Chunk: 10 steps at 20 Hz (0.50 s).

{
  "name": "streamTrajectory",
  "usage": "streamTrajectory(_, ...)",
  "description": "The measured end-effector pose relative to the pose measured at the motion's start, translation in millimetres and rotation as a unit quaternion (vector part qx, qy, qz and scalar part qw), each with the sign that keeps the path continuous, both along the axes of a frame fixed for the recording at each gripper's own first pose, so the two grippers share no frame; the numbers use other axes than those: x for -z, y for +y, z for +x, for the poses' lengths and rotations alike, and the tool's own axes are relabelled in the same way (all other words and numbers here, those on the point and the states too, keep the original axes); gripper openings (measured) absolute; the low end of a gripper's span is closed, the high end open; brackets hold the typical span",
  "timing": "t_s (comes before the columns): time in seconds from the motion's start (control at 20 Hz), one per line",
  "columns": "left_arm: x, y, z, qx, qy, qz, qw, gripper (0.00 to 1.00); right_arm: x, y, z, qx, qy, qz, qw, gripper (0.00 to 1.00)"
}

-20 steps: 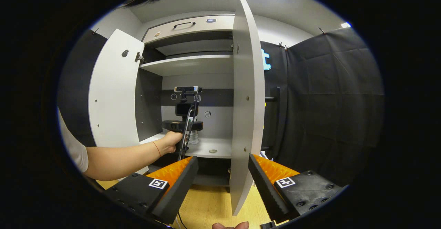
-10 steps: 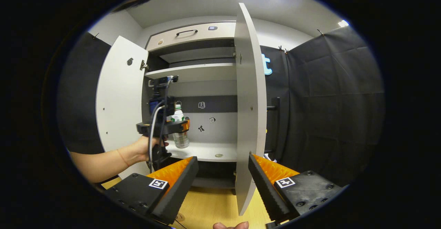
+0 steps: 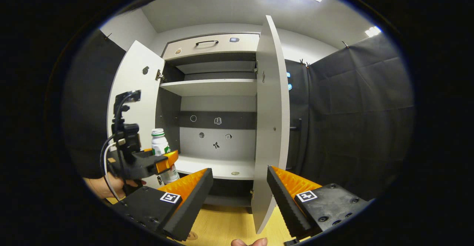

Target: Grasp the bottle in the cabinet with the left hand and place it on the coaster, then close the right door with the right hand and the left door with the left hand.

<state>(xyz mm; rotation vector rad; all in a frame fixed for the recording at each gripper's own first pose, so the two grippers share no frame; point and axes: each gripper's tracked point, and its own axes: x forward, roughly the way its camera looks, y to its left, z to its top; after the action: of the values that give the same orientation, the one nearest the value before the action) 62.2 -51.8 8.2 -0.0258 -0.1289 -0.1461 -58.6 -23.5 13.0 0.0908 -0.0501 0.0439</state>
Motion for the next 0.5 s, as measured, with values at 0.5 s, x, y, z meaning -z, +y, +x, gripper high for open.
streamTrajectory(0.5,158.0,-22.9,-86.9,-0.016,0.032,-0.009,0.999,0.73,-6.6,16.4,-11.0,-0.015,-0.035,-0.029,0.999,0.97)
